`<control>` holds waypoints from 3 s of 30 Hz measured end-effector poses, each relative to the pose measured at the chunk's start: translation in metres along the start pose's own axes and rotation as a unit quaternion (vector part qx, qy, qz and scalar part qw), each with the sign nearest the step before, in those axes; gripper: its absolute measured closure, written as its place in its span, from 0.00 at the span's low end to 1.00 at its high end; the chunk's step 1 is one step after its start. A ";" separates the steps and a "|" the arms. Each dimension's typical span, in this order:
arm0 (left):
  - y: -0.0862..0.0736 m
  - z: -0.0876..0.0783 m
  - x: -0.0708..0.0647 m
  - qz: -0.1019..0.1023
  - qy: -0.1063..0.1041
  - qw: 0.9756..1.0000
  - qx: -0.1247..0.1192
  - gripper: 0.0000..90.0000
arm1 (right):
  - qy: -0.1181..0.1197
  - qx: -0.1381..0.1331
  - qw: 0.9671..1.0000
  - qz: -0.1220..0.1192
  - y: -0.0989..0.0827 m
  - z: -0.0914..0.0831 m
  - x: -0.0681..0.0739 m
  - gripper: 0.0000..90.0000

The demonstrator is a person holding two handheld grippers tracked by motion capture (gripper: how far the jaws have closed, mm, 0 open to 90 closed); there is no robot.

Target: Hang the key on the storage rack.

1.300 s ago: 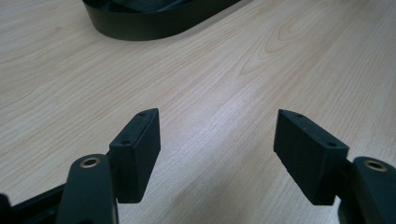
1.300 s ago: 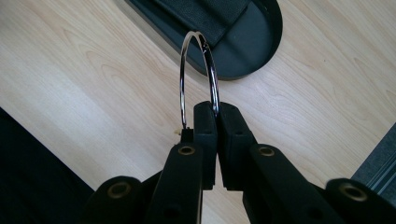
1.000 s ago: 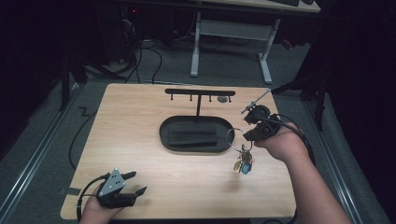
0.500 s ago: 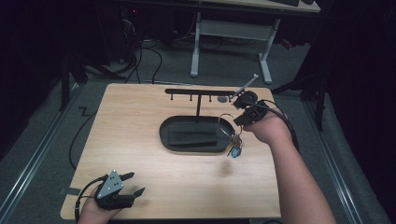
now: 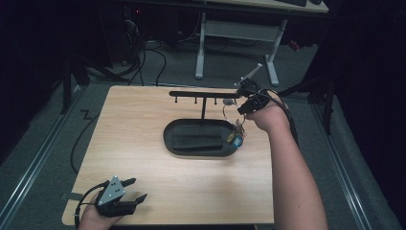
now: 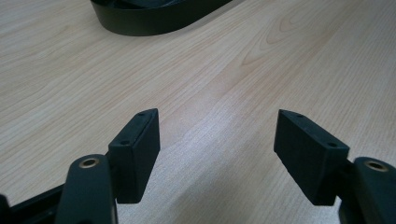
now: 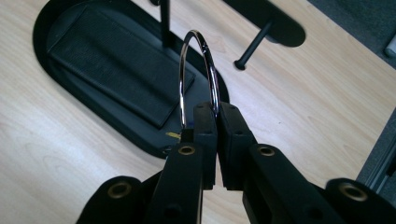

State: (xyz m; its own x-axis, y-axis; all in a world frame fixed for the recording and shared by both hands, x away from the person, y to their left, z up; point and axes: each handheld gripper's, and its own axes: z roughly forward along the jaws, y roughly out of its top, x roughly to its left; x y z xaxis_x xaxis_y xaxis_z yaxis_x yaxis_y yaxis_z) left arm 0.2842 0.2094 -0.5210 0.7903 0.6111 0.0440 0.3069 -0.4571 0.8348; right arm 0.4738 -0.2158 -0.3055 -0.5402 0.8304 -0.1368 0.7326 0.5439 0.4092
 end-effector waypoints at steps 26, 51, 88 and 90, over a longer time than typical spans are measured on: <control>-0.002 0.001 0.002 -0.004 -0.003 1.000 0.006 0.35 | -0.039 0.027 0.999 0.014 0.010 0.027 -0.018 0.97; 0.000 0.002 -0.001 0.007 -0.003 1.000 0.009 0.35 | -0.056 -0.005 0.998 0.004 0.004 0.040 -0.008 0.49; 0.002 0.006 -0.008 0.018 -0.014 1.000 0.011 0.35 | -0.034 -0.163 0.980 0.111 -0.131 0.040 0.026 0.11; 0.002 0.006 -0.009 0.018 -0.015 1.000 0.012 0.35 | -0.038 -0.164 0.980 0.103 -0.146 0.044 0.031 0.10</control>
State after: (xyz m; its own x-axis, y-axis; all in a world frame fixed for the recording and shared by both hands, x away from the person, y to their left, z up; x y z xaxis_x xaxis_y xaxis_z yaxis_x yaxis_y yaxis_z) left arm 0.2813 0.1993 -0.5236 0.8171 0.5737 0.0570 0.2902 -0.4948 0.8192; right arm 0.3688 -0.2645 -0.4095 -0.3525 0.9322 -0.0821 0.6442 0.3053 0.7012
